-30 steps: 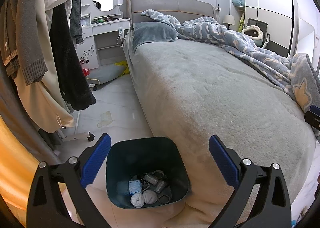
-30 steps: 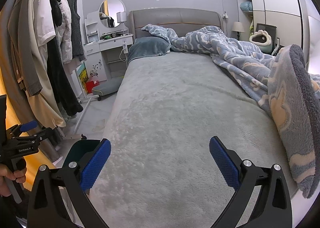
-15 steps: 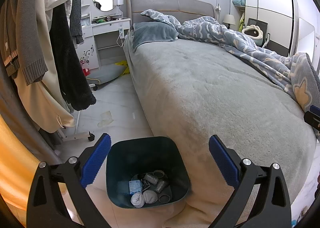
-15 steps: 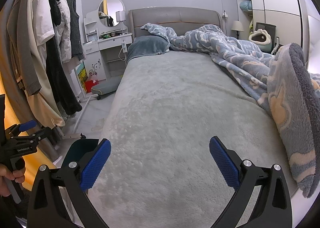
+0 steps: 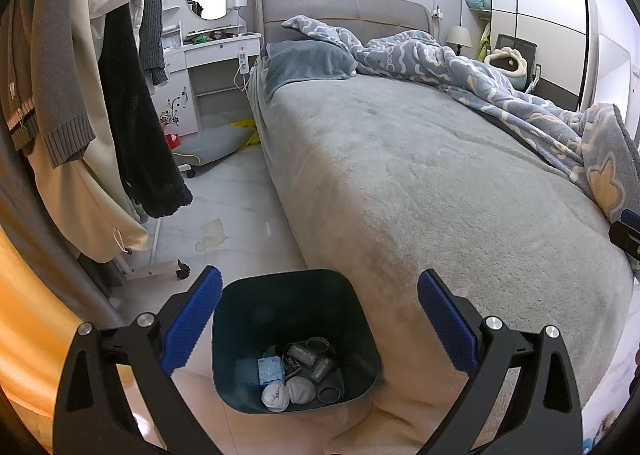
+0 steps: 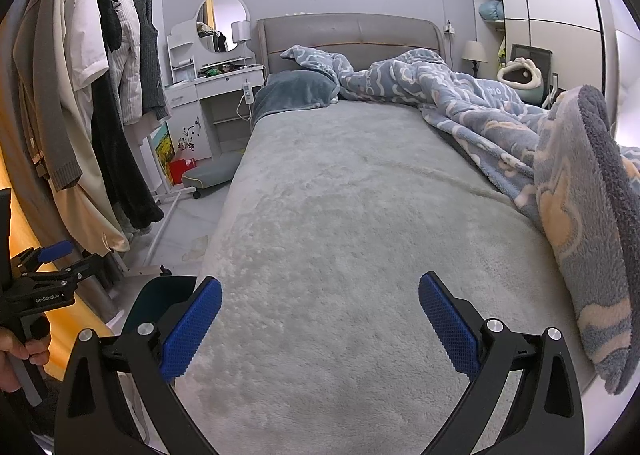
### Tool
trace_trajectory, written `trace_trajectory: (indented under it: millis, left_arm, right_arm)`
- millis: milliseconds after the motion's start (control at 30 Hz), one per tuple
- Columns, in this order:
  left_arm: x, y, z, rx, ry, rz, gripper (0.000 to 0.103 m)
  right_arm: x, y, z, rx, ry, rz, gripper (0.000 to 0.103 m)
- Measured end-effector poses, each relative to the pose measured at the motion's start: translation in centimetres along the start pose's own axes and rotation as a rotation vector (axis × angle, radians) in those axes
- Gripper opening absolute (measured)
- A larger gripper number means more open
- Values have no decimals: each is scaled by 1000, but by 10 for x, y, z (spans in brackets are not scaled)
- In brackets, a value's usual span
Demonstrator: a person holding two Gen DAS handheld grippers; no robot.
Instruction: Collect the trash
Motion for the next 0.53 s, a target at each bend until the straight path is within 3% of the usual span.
trace_trajectory:
  millis: [533]
  left_arm:
    - [-6,5,2,-19,-7,-1,100]
  right_arm:
    - [-1,0,0,-1,1,0,100]
Point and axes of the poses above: each gripper's, at about its wrist camera, not at the fingertips, and z roughly the way its jaws point, x to its right, y to its underside, the point moved 2 cm from there along z, roughly the way its jaws point, and after that the axes turned 3 degrees about -z, right-handed, at the moved point
